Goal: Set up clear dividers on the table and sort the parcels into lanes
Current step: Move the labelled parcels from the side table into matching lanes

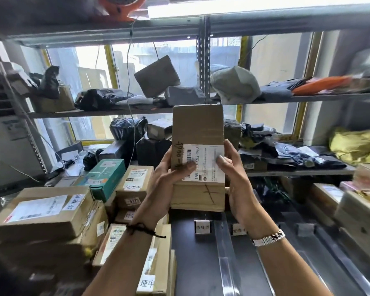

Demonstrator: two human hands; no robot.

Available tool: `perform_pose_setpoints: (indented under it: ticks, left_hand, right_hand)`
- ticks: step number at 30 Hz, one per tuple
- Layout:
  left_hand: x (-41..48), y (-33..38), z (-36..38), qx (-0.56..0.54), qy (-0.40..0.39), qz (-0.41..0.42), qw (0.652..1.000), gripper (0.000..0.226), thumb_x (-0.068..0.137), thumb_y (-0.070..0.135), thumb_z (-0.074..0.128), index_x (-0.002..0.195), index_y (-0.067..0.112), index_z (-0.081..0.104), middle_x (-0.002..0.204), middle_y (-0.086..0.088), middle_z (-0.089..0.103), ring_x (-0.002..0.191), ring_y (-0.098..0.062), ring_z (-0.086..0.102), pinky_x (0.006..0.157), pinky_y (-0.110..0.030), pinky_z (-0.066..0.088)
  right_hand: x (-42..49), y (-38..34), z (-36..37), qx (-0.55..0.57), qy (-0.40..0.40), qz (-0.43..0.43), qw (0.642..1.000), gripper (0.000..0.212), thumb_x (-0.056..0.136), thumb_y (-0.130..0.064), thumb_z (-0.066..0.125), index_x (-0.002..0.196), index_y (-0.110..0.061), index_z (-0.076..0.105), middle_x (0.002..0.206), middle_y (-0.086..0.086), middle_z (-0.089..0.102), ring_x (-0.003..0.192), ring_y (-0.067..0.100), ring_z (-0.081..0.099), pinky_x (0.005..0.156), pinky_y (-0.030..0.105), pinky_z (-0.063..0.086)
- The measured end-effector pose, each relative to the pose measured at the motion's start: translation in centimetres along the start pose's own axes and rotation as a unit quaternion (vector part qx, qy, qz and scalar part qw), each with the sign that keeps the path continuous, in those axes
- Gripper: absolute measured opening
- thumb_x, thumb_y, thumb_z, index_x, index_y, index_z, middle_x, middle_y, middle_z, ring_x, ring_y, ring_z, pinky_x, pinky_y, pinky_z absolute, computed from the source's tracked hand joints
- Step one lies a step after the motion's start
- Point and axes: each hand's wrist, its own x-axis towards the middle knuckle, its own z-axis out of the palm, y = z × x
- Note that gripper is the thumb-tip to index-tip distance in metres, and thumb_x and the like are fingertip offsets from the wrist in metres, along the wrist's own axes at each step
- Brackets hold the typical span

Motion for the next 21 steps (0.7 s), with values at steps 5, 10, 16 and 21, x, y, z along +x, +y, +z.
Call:
perform_pose_setpoints:
  ticks: [5, 10, 16, 21]
  left_hand:
    - [-0.2, 1.2, -0.2, -0.002, -0.092, -0.047, 0.995, 0.062, 0.084, 0.039, 0.083, 0.14, 0.025, 0.06, 0.134, -0.012, 0.07, 0.122, -0.036, 0.068, 0.1, -0.051, 0.05]
    - [-0.1, 2.1, -0.5, -0.127, -0.178, -0.189, 0.957, 0.052, 0.08, 0.043, 0.086, 0.126, 0.022, 0.075, 0.124, -0.012, 0.075, 0.105, -0.026, 0.076, 0.08, -0.035, 0.063]
    - [-0.1, 2.8, 1.0, 0.076, -0.109, -0.108, 0.985, 0.113, 0.069, 0.064, 0.086, 0.161, 0.045, 0.023, 0.15, 0.0, 0.057, 0.123, -0.025, 0.068, 0.106, -0.053, 0.053]
    - [0.0, 2.2, 3.3, 0.075, -0.058, -0.031, 0.995, 0.098, 0.076, 0.048, 0.085, 0.156, 0.045, 0.028, 0.136, -0.008, 0.066, 0.116, -0.028, 0.071, 0.092, -0.047, 0.059]
  right_hand:
    - [2.0, -3.0, -2.5, -0.019, 0.03, 0.003, 0.999, 0.097, 0.077, -0.053, 0.077, 0.158, -0.052, 0.024, 0.136, -0.013, 0.069, 0.125, 0.021, 0.067, 0.1, 0.052, 0.046]
    - [2.8, -5.8, -3.7, -0.047, 0.032, 0.049, 0.997, 0.088, 0.063, -0.055, 0.094, 0.139, -0.033, 0.057, 0.125, 0.004, 0.075, 0.112, 0.032, 0.074, 0.08, 0.048, 0.063]
    - [2.7, -5.5, -1.7, -0.169, 0.199, 0.002, 0.965, 0.085, 0.048, -0.079, 0.089, 0.116, -0.036, 0.062, 0.124, 0.005, 0.065, 0.108, 0.025, 0.069, 0.093, 0.046, 0.061]
    - [2.0, -6.1, -1.0, -0.253, 0.131, -0.077, 0.955, 0.092, 0.062, -0.079, 0.082, 0.141, -0.055, 0.044, 0.14, -0.001, 0.055, 0.121, 0.022, 0.063, 0.095, 0.042, 0.058]
